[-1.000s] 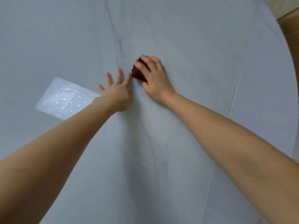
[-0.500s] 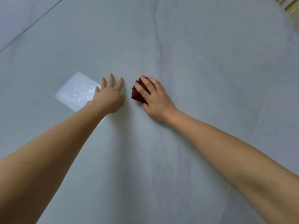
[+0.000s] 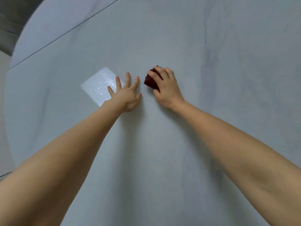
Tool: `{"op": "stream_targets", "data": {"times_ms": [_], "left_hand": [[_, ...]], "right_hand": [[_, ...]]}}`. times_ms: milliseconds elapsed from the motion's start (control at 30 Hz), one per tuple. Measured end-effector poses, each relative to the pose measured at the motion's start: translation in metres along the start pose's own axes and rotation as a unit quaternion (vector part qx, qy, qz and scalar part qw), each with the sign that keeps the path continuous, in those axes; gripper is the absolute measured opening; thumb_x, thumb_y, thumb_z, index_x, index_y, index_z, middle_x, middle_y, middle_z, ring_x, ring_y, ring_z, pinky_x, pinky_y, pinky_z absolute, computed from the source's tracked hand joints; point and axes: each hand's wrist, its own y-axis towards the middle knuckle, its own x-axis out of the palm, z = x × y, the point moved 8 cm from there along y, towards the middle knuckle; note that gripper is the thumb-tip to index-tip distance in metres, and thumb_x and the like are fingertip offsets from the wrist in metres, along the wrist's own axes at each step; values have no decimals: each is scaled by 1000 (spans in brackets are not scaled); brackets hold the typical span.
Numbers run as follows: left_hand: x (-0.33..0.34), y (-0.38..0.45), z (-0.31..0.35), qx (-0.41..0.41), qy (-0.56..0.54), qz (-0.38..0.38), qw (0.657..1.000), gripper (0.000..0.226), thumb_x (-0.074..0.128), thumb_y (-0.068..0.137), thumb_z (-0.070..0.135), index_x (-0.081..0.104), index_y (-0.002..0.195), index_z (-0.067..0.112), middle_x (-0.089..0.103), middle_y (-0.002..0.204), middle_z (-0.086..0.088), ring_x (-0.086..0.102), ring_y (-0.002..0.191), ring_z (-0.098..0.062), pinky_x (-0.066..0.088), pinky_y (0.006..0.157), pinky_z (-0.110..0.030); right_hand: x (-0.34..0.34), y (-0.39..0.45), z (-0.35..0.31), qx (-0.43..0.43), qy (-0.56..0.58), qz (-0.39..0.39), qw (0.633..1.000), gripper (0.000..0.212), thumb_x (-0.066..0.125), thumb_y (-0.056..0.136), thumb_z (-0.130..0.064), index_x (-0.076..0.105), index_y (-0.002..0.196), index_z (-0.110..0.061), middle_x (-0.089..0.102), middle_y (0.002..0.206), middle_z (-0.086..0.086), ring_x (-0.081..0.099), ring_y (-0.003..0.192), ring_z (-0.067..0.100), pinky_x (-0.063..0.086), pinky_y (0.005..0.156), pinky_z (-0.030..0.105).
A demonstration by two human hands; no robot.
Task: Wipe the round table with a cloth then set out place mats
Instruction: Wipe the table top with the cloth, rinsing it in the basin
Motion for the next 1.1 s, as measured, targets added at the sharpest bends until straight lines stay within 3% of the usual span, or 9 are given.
{"op": "stream_targets", "data": {"times_ms": [133,233,333,500,633,800,867,1000,1100], "left_hand": [[5,-32,-19,63,39,-39,997,63,36,102,29,1,154,24,-13,161,-3,-10,148,-28,4,118,-47],[15,-73,-30,78,29,-104,991,55,39,102,24,20,153,19,5,161,-6,10,148,-25,17,116,-36],[6,-116,-48,66,29,-112,991,44,39,101,29,41,144,19,39,149,-3,35,136,-22,30,109,-35],[-35,-170,-105,41,27,-63,997,45,39,101,34,40,144,22,38,150,0,32,138,-22,30,112,-40],[-55,-213,-159,35,36,-20,999,46,40,100,35,40,144,22,39,150,-1,37,136,-24,32,111,-42],[-47,-259,-204,53,76,-39,995,51,42,101,33,32,149,18,32,154,-3,29,141,-24,28,114,-40],[-49,-255,-212,56,83,-40,994,53,42,100,32,29,150,18,29,155,-4,28,141,-24,28,114,-42],[-48,-232,-192,85,90,-34,992,53,43,100,30,29,149,16,26,155,-7,23,143,-25,29,113,-44],[-48,-201,-168,91,109,-30,989,53,42,100,28,26,149,15,17,157,-8,9,147,-27,29,111,-48]], "right_hand": [[24,-74,-64,-131,20,-89,987,66,39,71,-29,57,133,-13,50,139,14,39,119,34,40,102,50],[22,-124,-84,-205,13,-193,959,62,39,75,-30,54,133,-17,52,136,7,45,113,32,45,94,48],[9,-145,-105,-148,75,-261,951,62,34,76,-38,52,133,-19,56,126,1,48,107,24,42,97,38],[-13,-118,-157,24,166,-171,971,53,41,74,-34,55,124,-23,61,116,0,53,106,20,43,96,37],[-9,-111,-211,86,148,-97,980,45,49,83,-26,53,128,-22,56,120,5,50,110,25,41,95,34],[31,-155,-262,123,78,-90,985,50,50,91,-14,41,141,-16,44,137,7,38,122,29,34,101,33],[42,-169,-267,135,51,-79,986,52,50,93,-14,37,143,-16,38,144,7,34,127,31,34,106,38],[63,-191,-251,64,-54,-122,989,66,56,88,-7,33,149,-19,22,157,8,22,139,35,20,117,44],[47,-166,-194,152,-67,-44,985,66,54,88,-5,33,149,-19,21,158,12,21,140,40,15,118,47]]}}
